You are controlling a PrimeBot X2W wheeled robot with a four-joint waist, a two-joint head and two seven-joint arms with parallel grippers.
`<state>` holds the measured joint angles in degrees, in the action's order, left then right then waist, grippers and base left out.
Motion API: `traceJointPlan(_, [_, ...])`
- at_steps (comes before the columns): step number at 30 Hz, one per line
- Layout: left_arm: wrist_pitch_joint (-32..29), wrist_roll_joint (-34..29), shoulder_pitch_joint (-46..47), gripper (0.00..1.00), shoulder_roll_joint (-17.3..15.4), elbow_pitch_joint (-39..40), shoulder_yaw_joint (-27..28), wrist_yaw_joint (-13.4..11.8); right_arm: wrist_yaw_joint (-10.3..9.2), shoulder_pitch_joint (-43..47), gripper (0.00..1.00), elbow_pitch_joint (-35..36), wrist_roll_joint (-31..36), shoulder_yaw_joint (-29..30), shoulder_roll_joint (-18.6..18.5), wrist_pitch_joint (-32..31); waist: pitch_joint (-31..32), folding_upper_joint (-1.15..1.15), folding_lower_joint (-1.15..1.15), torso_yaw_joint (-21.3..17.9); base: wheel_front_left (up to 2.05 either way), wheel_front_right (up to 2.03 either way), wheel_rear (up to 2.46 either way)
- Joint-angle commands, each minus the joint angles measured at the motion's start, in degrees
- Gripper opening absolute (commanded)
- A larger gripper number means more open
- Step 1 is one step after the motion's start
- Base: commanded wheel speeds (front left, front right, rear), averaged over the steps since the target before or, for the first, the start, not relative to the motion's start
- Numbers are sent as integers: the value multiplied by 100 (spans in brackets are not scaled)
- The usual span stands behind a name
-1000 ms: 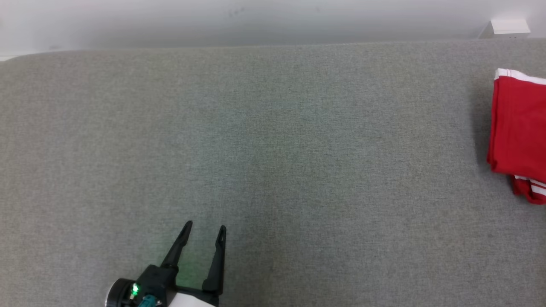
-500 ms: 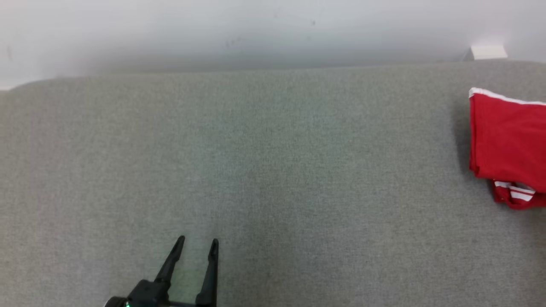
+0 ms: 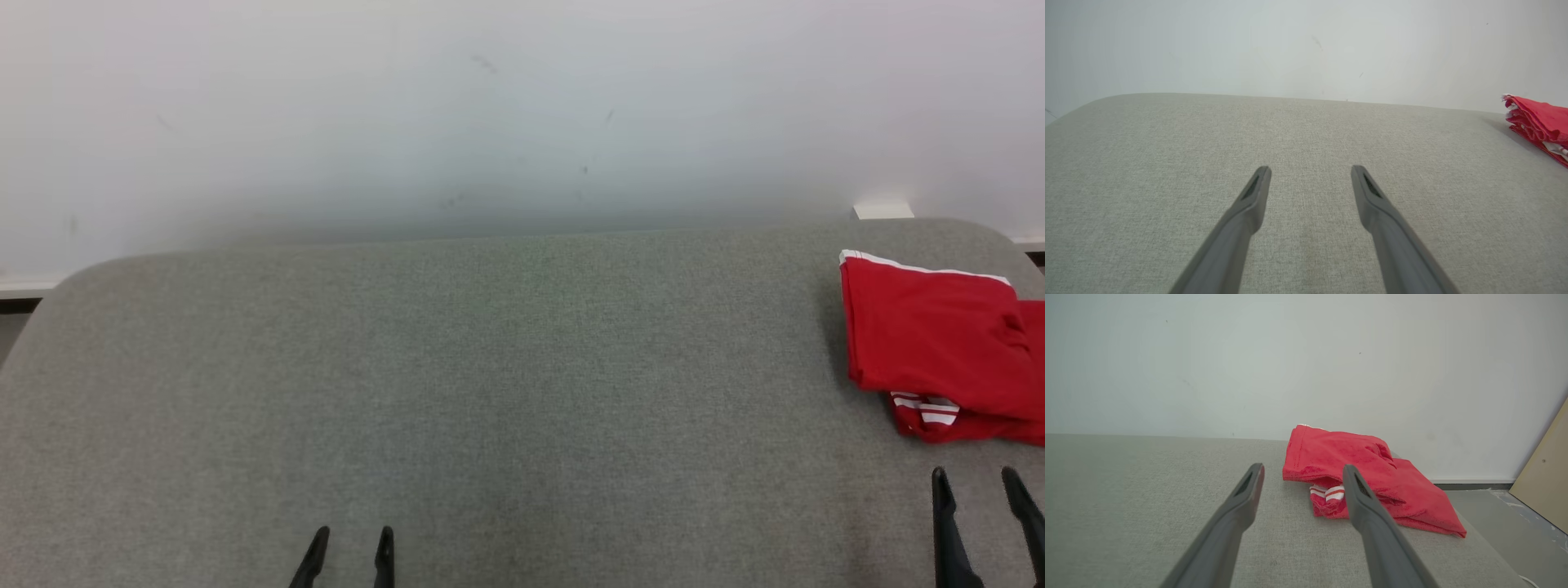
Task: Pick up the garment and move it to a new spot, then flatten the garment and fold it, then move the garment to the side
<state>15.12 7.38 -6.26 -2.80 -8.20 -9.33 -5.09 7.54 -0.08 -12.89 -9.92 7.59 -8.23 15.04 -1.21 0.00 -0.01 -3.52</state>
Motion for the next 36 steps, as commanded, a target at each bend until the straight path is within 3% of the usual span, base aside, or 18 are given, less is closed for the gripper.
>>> traceJointPlan(1, [-1,13,-56,100,-22,2,17,-24,-13,153,100,97,44,-40,53,12,103,0,1,33,0,0,0])
traceJointPlan(9, [-1,-81,-208,100,-21,-34,26,26,-13,719,100,309,208,-270,385,13,293,0,1,44,0,0,0])
traceJointPlan(22, [-1,-44,-226,100,-22,-2,-30,82,-14,548,100,195,227,-455,483,13,364,0,1,49,0,0,0])
traceJointPlan(23, [0,-26,-180,0,-1,3,-40,89,1,595,0,202,180,-463,478,0,365,0,1,48,0,0,0])
traceJointPlan(27, [-2,1,-239,0,8,-152,-62,88,3,655,0,31,158,-487,509,-36,363,0,1,55,0,0,0])
traceJointPlan(36, [-197,1129,-76,0,-61,-131,63,194,2,469,0,-3,-874,-419,511,-316,345,0,1,76,0,0,0])
